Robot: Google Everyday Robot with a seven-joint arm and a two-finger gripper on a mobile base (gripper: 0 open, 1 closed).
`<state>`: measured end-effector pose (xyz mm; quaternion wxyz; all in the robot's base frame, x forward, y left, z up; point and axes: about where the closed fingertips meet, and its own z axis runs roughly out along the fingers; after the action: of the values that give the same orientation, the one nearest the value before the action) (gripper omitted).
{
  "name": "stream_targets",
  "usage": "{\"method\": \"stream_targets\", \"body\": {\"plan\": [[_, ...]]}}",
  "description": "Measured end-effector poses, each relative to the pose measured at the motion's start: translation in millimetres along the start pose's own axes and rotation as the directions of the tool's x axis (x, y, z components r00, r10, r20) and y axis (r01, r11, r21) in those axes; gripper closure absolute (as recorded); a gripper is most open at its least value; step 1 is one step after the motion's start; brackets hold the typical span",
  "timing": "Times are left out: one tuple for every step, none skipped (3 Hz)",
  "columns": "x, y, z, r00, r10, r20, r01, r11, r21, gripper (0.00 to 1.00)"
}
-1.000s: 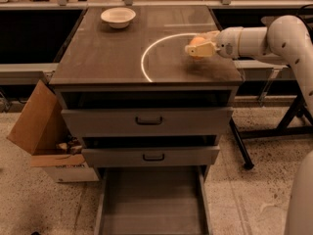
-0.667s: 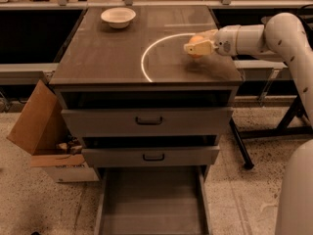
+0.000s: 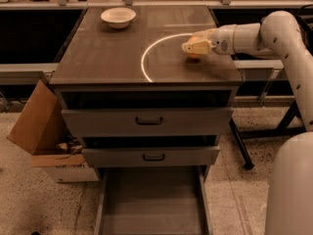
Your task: Pick orange from bottom drawer and place on counter
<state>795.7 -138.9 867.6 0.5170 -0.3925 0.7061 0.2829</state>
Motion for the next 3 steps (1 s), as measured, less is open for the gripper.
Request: {"method": "stream_targets", "body": {"plan": [[0, 0, 0, 1.000, 0.001, 0.008, -0.001, 1.0000, -0.007, 0.00], [-1, 3, -18, 1.000, -0.008, 0.019, 0.008, 0.9999, 0.008, 0.00], [-1, 22, -59, 0.999, -0.040, 0.011, 0.039, 0.9978, 0.055, 0.00]]}}
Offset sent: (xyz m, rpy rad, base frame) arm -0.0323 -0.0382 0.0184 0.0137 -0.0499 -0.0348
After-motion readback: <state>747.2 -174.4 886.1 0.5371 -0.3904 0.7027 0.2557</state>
